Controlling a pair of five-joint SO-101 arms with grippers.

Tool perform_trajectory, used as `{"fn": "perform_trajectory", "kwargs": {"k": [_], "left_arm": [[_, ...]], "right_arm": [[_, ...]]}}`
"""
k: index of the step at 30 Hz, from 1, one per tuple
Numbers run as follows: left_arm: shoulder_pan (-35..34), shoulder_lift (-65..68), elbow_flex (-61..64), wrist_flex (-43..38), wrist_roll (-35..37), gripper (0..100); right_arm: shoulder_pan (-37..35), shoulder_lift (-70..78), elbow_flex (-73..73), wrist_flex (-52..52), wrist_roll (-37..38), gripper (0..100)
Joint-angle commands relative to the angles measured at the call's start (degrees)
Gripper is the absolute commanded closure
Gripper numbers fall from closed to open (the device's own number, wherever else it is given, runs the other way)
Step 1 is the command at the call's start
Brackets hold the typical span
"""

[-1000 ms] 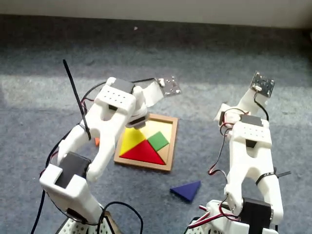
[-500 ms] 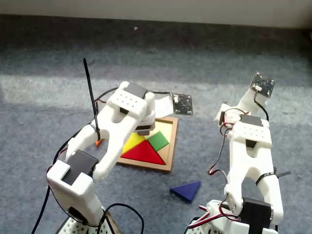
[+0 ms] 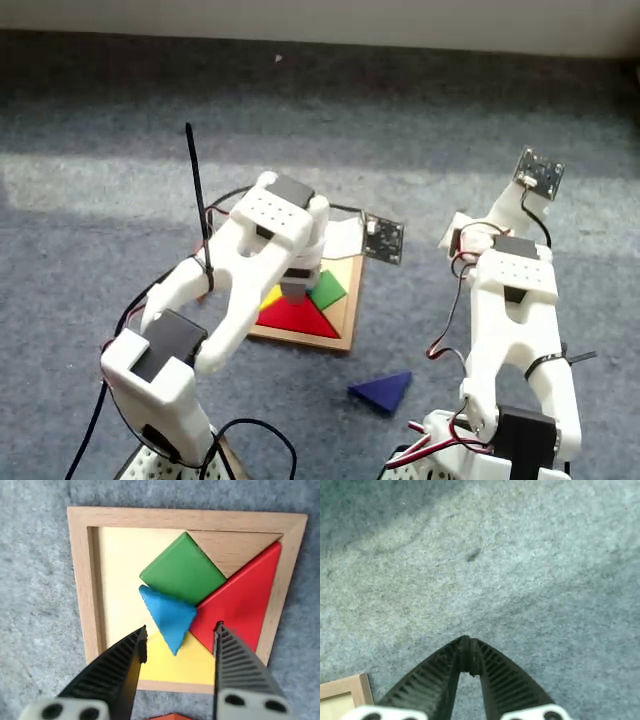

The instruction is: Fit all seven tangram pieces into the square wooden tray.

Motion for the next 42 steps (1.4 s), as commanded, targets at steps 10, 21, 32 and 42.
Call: {"fn": "perform_trajectory", "kwargs": {"k": [10, 21, 32, 42], "left_arm": [[-2.15, -0.48, -2.51, -1.05, 2.64, 73], [-3.65, 4.97, -2.51, -7.91, 2.99, 73], [-5.93, 4.18, -5.23, -8.09, 3.08, 73], [-5.93, 4.18, -5.41, -8.97, 2.99, 73]], "right_arm": [[0.66, -2.68, -0.84, -1.10, 0.00, 99.2], [0.66, -2.68, -0.84, -1.10, 0.00, 99.2], [0.57, -2.68, -0.84, -1.10, 0.00, 99.2], [0.57, -2.68, -0.84, -1.10, 0.00, 99.2]]}}
